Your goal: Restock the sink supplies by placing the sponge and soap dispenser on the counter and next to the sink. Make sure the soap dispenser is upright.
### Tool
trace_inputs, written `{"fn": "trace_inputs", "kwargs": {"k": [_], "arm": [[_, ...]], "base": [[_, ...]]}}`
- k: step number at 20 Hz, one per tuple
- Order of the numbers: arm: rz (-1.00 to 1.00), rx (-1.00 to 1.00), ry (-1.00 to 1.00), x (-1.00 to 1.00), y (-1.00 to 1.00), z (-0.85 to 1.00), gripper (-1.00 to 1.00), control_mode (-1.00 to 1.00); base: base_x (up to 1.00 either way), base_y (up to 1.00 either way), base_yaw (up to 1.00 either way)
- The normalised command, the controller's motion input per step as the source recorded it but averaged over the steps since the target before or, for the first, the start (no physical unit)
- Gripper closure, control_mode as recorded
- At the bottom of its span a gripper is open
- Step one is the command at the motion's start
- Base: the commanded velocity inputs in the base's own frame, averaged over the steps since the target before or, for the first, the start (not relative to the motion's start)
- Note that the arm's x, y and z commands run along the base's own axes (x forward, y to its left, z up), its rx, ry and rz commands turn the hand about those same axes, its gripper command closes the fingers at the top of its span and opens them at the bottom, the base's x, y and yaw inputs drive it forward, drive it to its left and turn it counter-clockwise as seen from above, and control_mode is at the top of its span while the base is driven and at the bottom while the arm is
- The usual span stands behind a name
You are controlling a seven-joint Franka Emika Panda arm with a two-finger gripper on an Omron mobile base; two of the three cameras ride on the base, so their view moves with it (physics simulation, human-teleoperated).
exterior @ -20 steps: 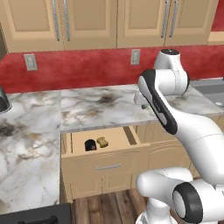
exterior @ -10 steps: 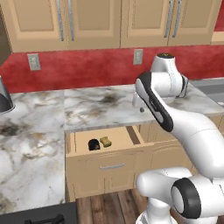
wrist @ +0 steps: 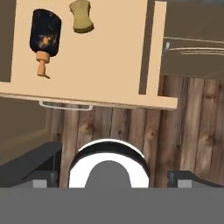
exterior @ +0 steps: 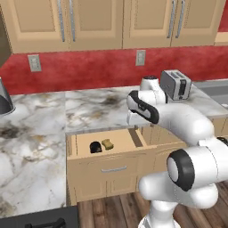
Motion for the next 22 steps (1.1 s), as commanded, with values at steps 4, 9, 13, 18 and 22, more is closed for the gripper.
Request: {"fn": "trace_inputs", "kwargs": {"k": [4, 9, 13, 18, 22], "arm": [[-0.05, -0.01, 0.16, 0.5, 0.53, -1.0, -1.0, -1.0], [-0.06, 0.0, 0.02, 0.42, 0.13, -0.64, -1.0, -1.0], [-0.03, 0.0, 0.08, 0.55, 0.08, -0.25, -1.0, -1.0], [-0.03, 0.0, 0.1, 0.56, 0.13, -0.62, -1.0, -1.0], [-0.02, 0.0, 0.08, 0.52, 0.08, -0.64, -1.0, -1.0]], "base": [[0.0, 0.0, 0.0], [0.0, 0.0, 0.0], [0.0, 0.0, 0.0], [0.0, 0.0, 0.0], [0.0, 0.0, 0.0]]}}
